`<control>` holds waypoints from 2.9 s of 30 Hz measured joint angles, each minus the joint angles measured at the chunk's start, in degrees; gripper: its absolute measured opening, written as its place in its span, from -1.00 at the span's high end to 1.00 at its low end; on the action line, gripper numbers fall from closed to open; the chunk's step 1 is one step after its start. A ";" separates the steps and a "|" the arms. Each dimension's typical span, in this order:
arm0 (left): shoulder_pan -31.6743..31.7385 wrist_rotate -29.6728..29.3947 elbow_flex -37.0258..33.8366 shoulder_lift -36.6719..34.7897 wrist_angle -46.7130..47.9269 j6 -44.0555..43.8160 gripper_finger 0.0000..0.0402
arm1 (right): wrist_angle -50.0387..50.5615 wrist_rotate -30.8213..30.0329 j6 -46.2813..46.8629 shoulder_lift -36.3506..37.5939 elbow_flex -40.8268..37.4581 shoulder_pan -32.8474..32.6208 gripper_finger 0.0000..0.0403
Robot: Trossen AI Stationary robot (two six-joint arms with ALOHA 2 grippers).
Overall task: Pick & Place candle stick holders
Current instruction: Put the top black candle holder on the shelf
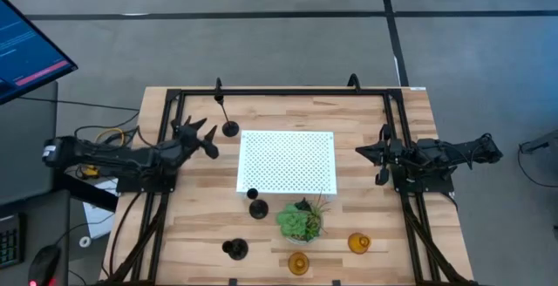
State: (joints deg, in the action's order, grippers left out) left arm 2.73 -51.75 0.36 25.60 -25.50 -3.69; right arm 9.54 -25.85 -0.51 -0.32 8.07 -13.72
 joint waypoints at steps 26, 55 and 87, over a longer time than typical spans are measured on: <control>23.39 25.12 1.27 30.60 -36.05 0.21 -0.16 | -0.13 -0.20 -0.09 0.01 -0.01 0.00 1.00; 25.33 25.06 6.29 38.98 -36.28 0.43 0.76 | -0.13 -0.17 -0.02 0.01 0.01 -0.02 1.00; 20.78 50.23 43.08 23.50 10.40 5.64 0.95 | -0.13 -0.17 -0.05 0.01 0.00 -0.01 1.00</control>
State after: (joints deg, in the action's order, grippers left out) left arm 23.51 -1.53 43.44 49.10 -15.09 1.94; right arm 9.41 -26.02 -0.56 -0.32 8.07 -13.73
